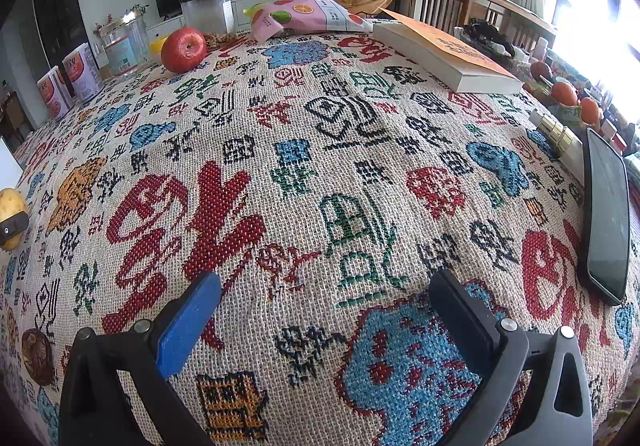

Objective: Organize fruits
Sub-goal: 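Grasp the small tangerine with the right tool while the left tool holds the pear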

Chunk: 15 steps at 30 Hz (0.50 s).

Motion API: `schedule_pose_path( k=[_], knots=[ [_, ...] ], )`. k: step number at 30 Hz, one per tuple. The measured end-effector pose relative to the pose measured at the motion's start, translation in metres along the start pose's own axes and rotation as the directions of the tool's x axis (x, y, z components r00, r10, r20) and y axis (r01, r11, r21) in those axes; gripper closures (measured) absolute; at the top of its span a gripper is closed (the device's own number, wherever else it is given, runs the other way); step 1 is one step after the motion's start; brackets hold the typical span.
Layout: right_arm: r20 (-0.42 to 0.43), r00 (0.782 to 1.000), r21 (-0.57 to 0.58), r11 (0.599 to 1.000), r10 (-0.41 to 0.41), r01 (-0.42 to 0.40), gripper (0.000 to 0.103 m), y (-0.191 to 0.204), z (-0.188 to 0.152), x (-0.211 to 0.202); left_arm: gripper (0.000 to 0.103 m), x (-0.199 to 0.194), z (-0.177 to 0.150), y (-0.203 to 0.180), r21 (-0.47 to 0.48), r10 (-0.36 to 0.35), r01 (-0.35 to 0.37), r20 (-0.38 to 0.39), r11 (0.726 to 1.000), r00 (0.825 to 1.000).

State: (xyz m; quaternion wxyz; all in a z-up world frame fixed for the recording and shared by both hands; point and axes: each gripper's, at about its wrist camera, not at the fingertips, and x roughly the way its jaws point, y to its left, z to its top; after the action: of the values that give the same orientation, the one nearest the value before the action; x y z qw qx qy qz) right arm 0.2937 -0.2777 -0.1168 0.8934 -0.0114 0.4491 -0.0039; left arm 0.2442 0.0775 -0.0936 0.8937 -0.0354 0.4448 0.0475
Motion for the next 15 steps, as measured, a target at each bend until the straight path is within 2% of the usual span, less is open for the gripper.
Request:
schedule_pose_path(
  k=[6,7,9,10,11,13,14,15],
  knots=[
    [0.000,1.000,0.000,1.000,0.001,-0.001,0.000,0.000,0.000,0.000,0.036,-0.035,-0.039,0.028,-0.033,0.000,0.000,0.000,0.999,1.000],
    [0.004,1.000,0.004,1.000,0.016,-0.016,0.000,-0.002,0.000,-0.001,0.036,-0.040,-0.045,0.030,-0.040,-0.005,0.005,0.003,0.999,1.000],
    [-0.008,0.994,0.011,0.994,0.113,-0.113,0.001,-0.007,-0.003,-0.011,0.036,-0.049,-0.056,0.034,-0.058,-0.023,0.023,0.007,0.998,1.000],
    [-0.021,0.981,0.019,0.981,0.193,-0.193,0.004,-0.008,-0.007,-0.020,0.036,-0.053,-0.062,0.035,-0.067,-0.033,0.033,0.008,0.997,0.999],
    [-0.041,0.952,0.027,0.952,0.304,-0.303,0.008,-0.007,-0.012,-0.031,0.036,-0.057,-0.067,0.036,-0.071,-0.038,0.039,0.010,0.997,0.999],
    [-0.114,0.860,-0.015,0.865,0.498,-0.502,0.010,0.007,-0.027,-0.053,0.036,-0.066,-0.074,0.034,-0.073,-0.055,0.056,0.020,0.996,0.998],
    [-0.165,0.823,-0.069,0.826,0.543,-0.559,0.014,0.022,-0.038,-0.066,0.036,-0.070,-0.077,0.032,-0.070,-0.062,0.064,0.026,0.995,0.998],
    [-0.209,0.814,-0.128,0.810,0.542,-0.572,0.019,0.038,-0.049,-0.076,0.036,-0.074,-0.079,0.030,-0.067,-0.069,0.071,0.033,0.995,0.997]
  ],
)
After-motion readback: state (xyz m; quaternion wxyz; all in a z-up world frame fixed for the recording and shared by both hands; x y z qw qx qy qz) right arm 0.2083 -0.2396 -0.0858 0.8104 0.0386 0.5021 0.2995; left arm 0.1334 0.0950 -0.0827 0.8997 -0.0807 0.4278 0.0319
